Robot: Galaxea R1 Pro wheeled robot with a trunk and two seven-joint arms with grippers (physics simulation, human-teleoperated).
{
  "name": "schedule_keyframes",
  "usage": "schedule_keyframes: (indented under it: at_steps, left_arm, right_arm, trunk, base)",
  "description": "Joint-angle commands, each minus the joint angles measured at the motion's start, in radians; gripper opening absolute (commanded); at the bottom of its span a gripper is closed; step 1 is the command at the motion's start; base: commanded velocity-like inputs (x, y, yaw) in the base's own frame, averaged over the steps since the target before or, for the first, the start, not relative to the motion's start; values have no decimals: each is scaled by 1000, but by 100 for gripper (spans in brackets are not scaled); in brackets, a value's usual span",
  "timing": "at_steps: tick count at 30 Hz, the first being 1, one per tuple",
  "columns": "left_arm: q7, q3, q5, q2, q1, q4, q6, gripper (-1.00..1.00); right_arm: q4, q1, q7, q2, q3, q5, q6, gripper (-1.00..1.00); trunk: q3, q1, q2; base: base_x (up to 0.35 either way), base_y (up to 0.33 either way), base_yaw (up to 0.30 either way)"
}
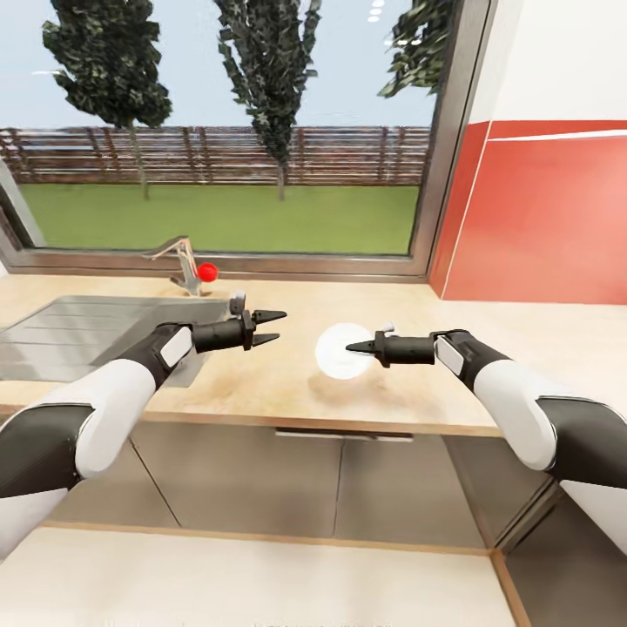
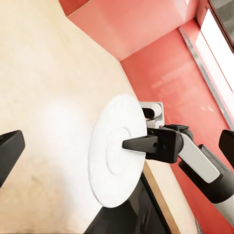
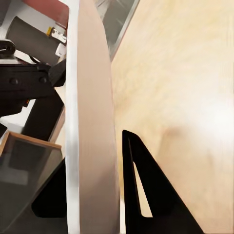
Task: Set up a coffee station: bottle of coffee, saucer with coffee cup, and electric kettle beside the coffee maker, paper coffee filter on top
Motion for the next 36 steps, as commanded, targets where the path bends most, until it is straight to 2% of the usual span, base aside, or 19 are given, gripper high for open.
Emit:
schedule_keyframes:
  at_steps: [1,6,8,9,10,14,16,17,19,20,22,23,25,27,28,29,33,34,36]
  left_arm:
    - [-2,-4,5,0,-1,0,6,100]
    - [-2,-5,5,5,-1,0,6,100]
    - [-2,-5,5,16,-1,0,6,100]
    - [-8,-6,5,35,-1,1,6,100]
    - [-16,-6,5,39,-1,2,6,100]
    - [-117,-7,3,55,0,5,3,100]
    - [-154,-17,-18,65,0,7,-6,100]
    - [-175,-26,-44,73,1,10,-20,100]
    - [-209,-32,-74,78,3,18,-39,100]
    - [-263,-37,-105,83,8,36,-64,100]
    - [-331,-39,-140,91,12,63,-100,100]
    - [-396,-41,-177,102,14,90,-151,100]
    - [-465,-43,-227,121,23,113,-232,100]
    - [-495,-43,-248,133,38,122,-271,100]
    - [-496,-44,-262,146,62,128,-297,100]
    - [-496,-45,-276,170,123,133,-336,100]
    - [-496,-45,-284,213,214,137,-426,100]
    - [-496,-45,-285,246,282,138,-464,100]
    - [-496,-45,-286,269,336,138,-478,100]
  right_arm:
    - [0,-1,2,0,-4,-6,12,-100]
    - [0,-1,1,0,-4,-6,12,-100]
    - [0,-1,1,0,-4,-6,12,-100]
    - [0,-1,1,0,-4,-6,12,-100]
    - [0,-1,1,0,-4,-6,12,-100]
    - [0,-1,1,0,-4,-6,12,-100]
    - [0,-1,1,0,-4,-6,12,-100]
    - [0,-1,1,0,-4,-6,12,-100]
    - [0,-1,1,0,-4,-6,12,-100]
    - [0,-1,1,0,-4,-6,12,-100]
    - [0,-1,1,0,-4,-6,12,-100]
    - [0,-1,1,0,-4,-6,12,-100]
    - [0,-1,1,0,-4,-6,12,-100]
    - [0,-1,1,0,-4,-6,12,-100]
    - [0,-1,1,0,-4,-6,12,-100]
    - [0,-1,0,0,-4,-5,12,-100]
    - [0,-1,0,0,-4,-6,12,-100]
    - [0,-1,-1,0,-4,-6,12,-100]
    - [0,-1,-1,0,-4,-6,12,-100]
  trunk:
    - [-1,0,-1]
    - [-1,0,-1]
    - [-1,0,-1]
    - [-1,0,-1]
    - [-1,0,-1]
    - [-1,0,-1]
    - [-1,0,-1]
    - [-1,0,-1]
    - [-1,0,-1]
    - [-1,0,-1]
    - [-1,0,-1]
    - [-1,0,-1]
    - [-1,0,-1]
    - [-1,0,-1]
    - [-1,0,-1]
    - [-1,0,-1]
    - [-1,0,-1]
    - [-1,0,-1]
    - [-1,0,-1]
  base:
    - [-16,0,233]
    - [-7,0,254]
    - [-2,0,266]
    - [-1,0,269]
    - [-1,0,269]
    - [0,0,270]
    - [0,0,270]
    - [0,0,270]
    - [0,0,270]
    - [0,0,270]
    - [0,0,270]
    - [0,0,270]
    - [0,0,270]
    - [0,0,270]
    - [0,0,270]
    - [0,0,270]
    - [0,0,270]
    - [0,0,270]
    - [0,0,270]
